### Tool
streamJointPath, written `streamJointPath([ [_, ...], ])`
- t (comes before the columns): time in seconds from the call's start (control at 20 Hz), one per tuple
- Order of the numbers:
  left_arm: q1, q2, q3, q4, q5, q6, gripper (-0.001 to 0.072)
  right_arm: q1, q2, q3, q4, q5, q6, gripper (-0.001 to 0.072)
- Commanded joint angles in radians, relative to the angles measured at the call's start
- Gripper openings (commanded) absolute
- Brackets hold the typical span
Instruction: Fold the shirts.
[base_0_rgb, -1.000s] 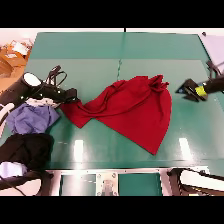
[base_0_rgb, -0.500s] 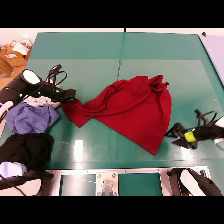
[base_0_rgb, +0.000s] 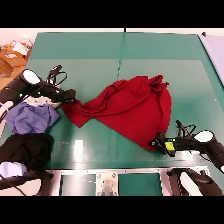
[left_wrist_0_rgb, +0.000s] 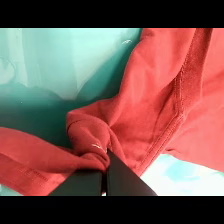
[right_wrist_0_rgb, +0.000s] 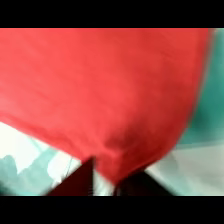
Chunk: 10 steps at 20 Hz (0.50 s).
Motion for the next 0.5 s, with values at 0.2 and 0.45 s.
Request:
streamJointPath([
  [0.2, 0.000, 0.000, 0.029, 0.158, -0.076, -0.023, 0.0023, -0.011, -0.003, 0.146, -0.099, -0.037, -0.093, 0.0011],
  [0.45, 0.000, 0.000, 0.049, 0.063, -0.179, -0.028, 0.0719, -0.249, -0.016, 0.399, -0.297, 0.041, -0.050, 0.0011],
])
